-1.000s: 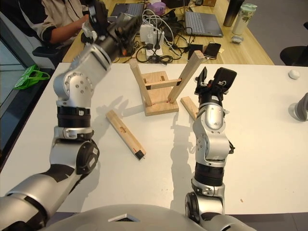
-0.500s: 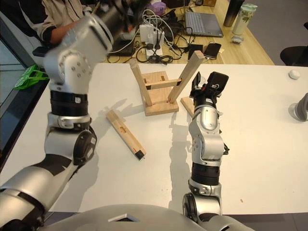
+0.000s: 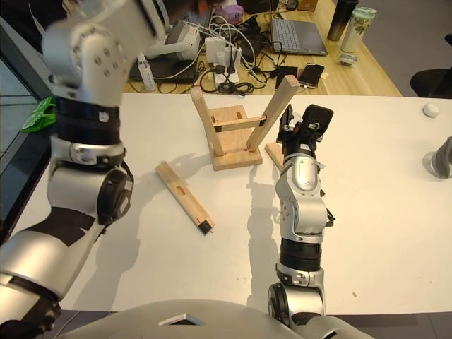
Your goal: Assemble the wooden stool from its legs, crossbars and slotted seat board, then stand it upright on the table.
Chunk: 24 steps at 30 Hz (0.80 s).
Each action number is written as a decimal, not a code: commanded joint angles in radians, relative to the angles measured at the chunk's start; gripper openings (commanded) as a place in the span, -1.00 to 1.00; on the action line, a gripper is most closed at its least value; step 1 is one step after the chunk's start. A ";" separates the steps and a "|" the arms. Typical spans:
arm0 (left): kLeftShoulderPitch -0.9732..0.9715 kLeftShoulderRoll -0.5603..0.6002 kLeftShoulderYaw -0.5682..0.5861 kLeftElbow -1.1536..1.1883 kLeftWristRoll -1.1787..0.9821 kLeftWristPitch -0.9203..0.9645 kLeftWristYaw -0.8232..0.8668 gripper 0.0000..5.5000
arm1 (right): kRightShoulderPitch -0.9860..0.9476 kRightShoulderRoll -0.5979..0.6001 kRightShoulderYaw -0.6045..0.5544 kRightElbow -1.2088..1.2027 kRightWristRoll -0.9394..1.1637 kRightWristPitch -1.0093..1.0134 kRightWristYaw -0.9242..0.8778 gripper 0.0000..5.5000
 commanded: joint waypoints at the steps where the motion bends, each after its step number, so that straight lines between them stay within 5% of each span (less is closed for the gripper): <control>1: 0.150 -0.113 -0.042 0.014 -0.036 0.285 0.079 -0.27 | -0.015 -0.009 -0.007 -0.002 -0.007 0.027 -0.002 -0.09; 10: 0.043 -0.210 0.168 -0.416 -0.178 0.290 0.234 -0.27 | 0.000 -0.003 -0.013 0.019 -0.019 -0.001 -0.018 -0.09; 16: 0.022 0.026 0.189 -0.472 0.031 0.056 0.295 -0.27 | 0.004 -0.008 -0.023 0.030 -0.028 -0.019 -0.014 -0.09; 24: -0.101 0.092 0.225 -0.376 0.021 -0.081 0.235 -0.27 | -0.015 -0.026 -0.025 0.038 -0.028 -0.020 0.003 -0.09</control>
